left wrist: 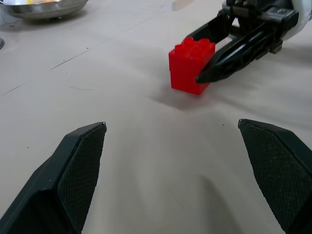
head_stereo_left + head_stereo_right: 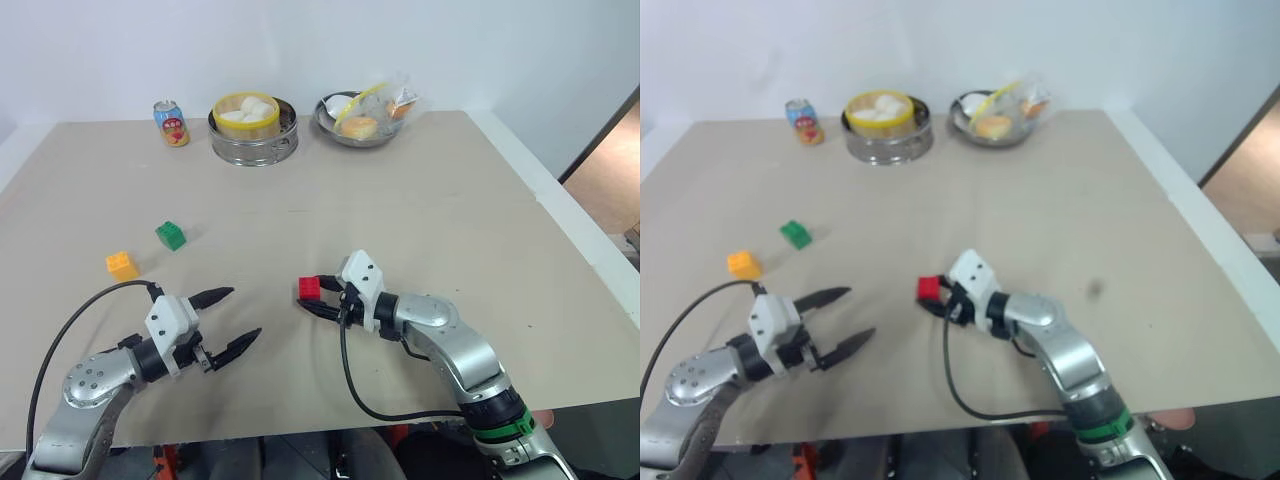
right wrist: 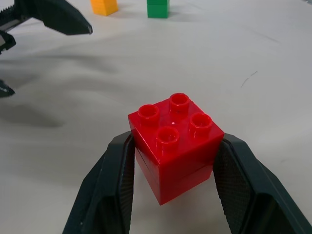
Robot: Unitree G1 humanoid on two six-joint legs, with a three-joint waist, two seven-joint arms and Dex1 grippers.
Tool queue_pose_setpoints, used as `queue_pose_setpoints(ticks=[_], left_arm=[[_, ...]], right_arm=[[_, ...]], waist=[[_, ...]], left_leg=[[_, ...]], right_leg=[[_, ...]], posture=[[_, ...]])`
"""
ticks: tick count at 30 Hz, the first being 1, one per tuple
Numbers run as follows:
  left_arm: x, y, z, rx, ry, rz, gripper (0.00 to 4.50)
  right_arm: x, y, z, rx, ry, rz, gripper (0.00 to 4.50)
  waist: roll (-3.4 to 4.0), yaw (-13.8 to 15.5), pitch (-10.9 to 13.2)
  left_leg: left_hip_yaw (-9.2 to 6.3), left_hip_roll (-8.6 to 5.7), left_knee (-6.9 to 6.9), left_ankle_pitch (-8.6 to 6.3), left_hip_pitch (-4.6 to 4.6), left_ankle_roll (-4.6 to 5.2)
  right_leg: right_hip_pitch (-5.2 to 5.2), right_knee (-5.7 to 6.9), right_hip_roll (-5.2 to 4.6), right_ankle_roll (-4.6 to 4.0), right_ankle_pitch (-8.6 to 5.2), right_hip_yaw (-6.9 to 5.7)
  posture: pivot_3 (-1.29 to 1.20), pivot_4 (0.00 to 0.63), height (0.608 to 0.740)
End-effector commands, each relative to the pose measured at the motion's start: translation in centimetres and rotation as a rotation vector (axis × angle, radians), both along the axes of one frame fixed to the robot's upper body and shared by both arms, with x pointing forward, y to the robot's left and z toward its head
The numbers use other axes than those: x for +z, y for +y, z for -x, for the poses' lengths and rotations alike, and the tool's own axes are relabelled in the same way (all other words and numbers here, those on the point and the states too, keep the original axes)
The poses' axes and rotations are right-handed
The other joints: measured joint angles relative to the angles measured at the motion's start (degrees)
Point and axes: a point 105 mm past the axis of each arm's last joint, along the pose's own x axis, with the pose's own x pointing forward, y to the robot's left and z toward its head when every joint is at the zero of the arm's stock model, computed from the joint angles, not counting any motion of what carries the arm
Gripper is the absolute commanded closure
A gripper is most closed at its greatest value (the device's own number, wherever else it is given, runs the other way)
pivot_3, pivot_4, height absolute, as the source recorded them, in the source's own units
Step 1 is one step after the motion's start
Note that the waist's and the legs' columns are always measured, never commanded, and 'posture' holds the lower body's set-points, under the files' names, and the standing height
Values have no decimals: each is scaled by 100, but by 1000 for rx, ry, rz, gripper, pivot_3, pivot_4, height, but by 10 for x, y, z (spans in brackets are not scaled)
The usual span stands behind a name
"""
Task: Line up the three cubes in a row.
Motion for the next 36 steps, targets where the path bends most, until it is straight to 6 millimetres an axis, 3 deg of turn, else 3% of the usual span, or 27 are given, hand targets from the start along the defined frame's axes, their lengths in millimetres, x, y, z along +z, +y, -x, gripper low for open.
queue_pose_setpoints(ticks=[1,22,23,24,25,28,36], left_arm=[[25,-14,13,-99,-65,59,0],[24,-22,19,-196,-47,4,0],[24,-22,18,-194,-49,2,0],[24,-22,17,-192,-50,1,0],[24,-22,17,-190,-51,0,0],[24,-22,17,-183,-53,-4,0],[26,-2,8,-25,-86,2,0]], right_arm=[[5,6,5,58,-13,-9,2748],[-1,11,8,102,20,-12,2748],[-1,11,8,106,17,-10,1693],[-1,11,8,109,15,-8,1163],[0,11,8,111,14,-7,1060],[2,8,8,114,3,-8,8],[34,-8,11,128,-60,-63,8]], waist=[[0,0,0],[-1,0,0],[-1,0,0],[-1,0,0],[-1,0,0],[-1,0,0],[-1,2,0]], left_leg=[[0,0,0,0,-1,0],[0,1,1,0,1,-1],[0,1,1,0,1,0],[0,1,1,0,1,0],[0,1,1,0,1,0],[0,1,1,0,1,0],[0,1,1,-1,0,-1]], right_leg=[[0,0,0,0,0,0],[0,0,2,0,0,1],[0,0,2,0,0,1],[0,0,2,0,0,1],[0,0,2,0,0,2],[0,0,3,0,0,1],[0,0,2,0,0,2]], posture=[[0,150,740],[0,150,740],[0,150,740],[0,150,740],[0,150,740],[0,150,740],[0,150,740]])
